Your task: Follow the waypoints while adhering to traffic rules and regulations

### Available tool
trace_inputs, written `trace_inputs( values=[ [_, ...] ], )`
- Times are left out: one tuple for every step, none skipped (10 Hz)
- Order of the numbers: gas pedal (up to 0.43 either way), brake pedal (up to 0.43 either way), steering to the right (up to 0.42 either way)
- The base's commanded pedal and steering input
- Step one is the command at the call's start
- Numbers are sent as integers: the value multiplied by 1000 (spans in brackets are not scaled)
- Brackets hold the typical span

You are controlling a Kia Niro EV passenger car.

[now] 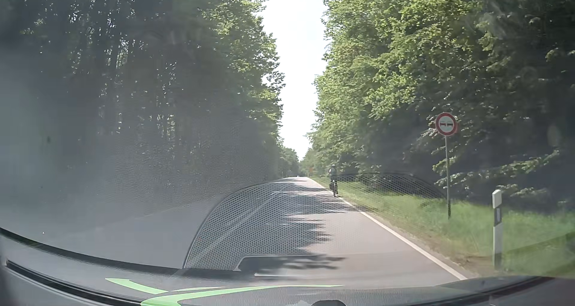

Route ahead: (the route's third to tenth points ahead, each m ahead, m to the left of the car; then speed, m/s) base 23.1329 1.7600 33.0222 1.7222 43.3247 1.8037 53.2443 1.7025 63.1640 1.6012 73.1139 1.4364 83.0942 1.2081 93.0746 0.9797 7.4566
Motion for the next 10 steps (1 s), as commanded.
trace_inputs(
  values=[
    [110,0,-2],
    [110,0,-2],
    [110,0,-2],
    [110,0,-2],
    [110,0,-2],
    [110,0,-1],
    [110,0,-2],
    [118,0,-2],
    [118,0,-2],
    [118,0,-2]
  ],
)
